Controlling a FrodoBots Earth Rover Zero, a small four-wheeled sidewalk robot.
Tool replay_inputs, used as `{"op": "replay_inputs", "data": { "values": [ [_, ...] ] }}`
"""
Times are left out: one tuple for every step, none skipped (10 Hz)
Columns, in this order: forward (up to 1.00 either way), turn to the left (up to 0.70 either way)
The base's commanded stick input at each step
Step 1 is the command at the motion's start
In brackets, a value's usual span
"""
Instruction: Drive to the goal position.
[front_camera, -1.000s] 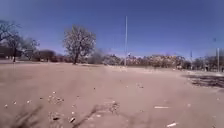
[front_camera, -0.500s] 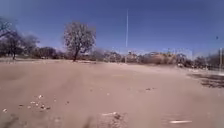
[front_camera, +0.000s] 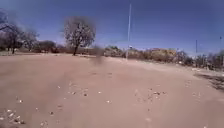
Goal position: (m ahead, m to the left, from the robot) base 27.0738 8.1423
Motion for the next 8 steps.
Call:
{"op": "replay_inputs", "data": {
  "values": [
    [1.0, 0.0],
    [1.0, 0.0],
    [1.0, 0.0],
    [1.0, 0.0],
    [1.0, 0.0],
    [1.0, 0.0],
    [1.0, 0.0],
    [1.0, 0.0]
  ]
}}
